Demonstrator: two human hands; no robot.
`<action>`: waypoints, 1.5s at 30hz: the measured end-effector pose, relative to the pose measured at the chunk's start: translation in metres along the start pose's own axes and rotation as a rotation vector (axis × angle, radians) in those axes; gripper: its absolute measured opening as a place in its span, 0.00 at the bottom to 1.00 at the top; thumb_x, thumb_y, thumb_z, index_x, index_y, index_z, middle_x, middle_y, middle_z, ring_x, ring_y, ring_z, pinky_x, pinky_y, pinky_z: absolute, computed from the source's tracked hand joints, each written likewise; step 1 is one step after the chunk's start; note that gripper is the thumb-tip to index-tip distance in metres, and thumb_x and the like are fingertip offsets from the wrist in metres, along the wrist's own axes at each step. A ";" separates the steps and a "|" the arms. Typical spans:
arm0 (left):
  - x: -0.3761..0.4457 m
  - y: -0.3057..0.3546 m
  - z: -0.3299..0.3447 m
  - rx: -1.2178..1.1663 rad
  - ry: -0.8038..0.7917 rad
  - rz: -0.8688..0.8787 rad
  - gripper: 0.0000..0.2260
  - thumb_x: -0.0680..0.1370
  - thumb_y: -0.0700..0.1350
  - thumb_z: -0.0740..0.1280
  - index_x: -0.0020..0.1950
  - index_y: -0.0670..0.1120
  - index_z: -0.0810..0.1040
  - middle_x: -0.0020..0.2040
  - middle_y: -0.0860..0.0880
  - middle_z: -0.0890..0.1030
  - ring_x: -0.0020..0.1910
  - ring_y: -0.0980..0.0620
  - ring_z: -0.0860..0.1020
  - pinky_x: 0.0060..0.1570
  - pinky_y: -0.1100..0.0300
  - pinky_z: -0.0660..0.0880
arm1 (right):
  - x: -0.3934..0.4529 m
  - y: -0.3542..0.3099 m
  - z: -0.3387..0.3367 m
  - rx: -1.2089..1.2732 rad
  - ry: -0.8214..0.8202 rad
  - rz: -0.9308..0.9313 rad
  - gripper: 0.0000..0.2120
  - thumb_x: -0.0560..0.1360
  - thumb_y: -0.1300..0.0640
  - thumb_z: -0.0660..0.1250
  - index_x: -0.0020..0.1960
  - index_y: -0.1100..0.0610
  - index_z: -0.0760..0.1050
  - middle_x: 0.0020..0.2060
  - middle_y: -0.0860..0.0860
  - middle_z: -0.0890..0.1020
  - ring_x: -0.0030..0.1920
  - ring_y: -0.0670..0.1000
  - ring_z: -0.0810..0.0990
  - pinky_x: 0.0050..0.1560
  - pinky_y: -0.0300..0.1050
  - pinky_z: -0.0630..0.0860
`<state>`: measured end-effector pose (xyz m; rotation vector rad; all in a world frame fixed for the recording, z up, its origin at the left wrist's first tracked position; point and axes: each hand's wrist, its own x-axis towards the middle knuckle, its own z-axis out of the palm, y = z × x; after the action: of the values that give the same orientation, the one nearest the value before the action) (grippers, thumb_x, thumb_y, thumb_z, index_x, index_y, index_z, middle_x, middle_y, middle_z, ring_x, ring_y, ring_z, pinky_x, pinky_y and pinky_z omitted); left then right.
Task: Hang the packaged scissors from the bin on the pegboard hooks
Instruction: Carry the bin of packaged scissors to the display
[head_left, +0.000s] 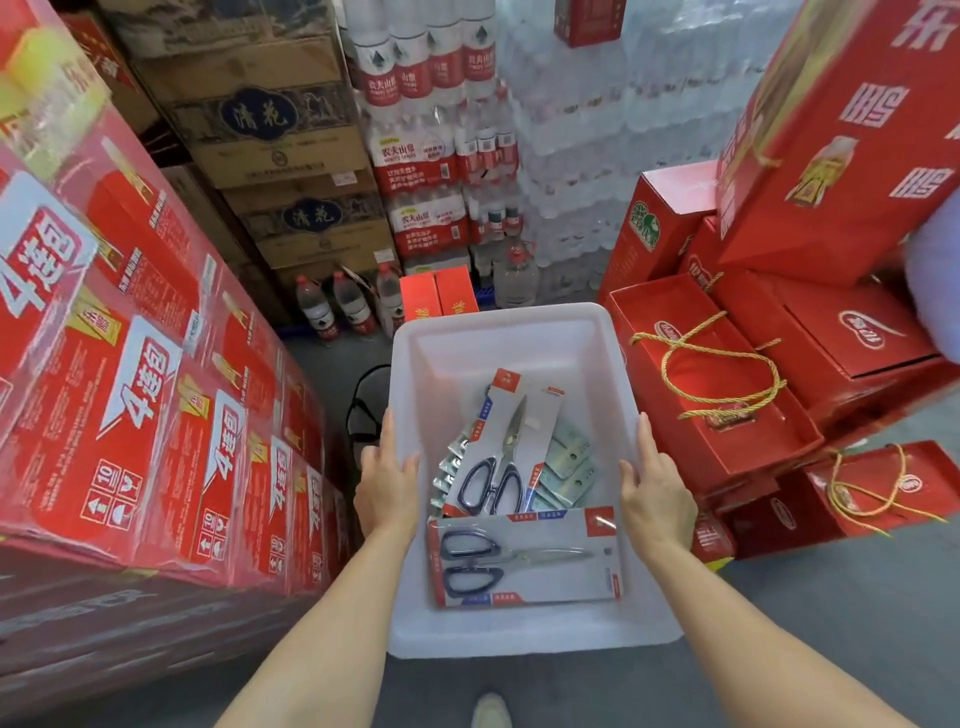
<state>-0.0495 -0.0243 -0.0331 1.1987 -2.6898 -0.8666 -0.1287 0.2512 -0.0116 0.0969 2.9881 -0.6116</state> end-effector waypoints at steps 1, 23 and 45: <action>-0.002 0.000 -0.001 -0.018 0.016 0.006 0.30 0.82 0.49 0.62 0.80 0.57 0.51 0.51 0.46 0.69 0.37 0.49 0.69 0.40 0.54 0.68 | 0.000 0.001 -0.001 0.013 0.004 -0.006 0.30 0.81 0.52 0.59 0.79 0.46 0.49 0.41 0.52 0.73 0.34 0.53 0.71 0.36 0.46 0.66; -0.266 -0.079 -0.042 -0.153 0.392 -0.294 0.31 0.80 0.48 0.67 0.79 0.60 0.56 0.62 0.44 0.79 0.57 0.39 0.78 0.52 0.48 0.75 | -0.126 0.048 -0.060 0.049 -0.181 -0.434 0.30 0.81 0.51 0.60 0.78 0.41 0.49 0.53 0.54 0.80 0.47 0.58 0.79 0.48 0.51 0.75; -0.480 -0.296 -0.158 -0.138 0.814 -0.853 0.30 0.81 0.46 0.65 0.79 0.59 0.55 0.69 0.40 0.74 0.62 0.37 0.76 0.59 0.45 0.73 | -0.360 -0.112 0.045 0.069 -0.527 -1.095 0.31 0.81 0.51 0.58 0.78 0.39 0.47 0.52 0.54 0.78 0.50 0.58 0.77 0.54 0.57 0.75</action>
<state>0.5241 0.0814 0.0204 2.0974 -1.4415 -0.4176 0.2231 0.1152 0.0271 -1.4884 2.2697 -0.6431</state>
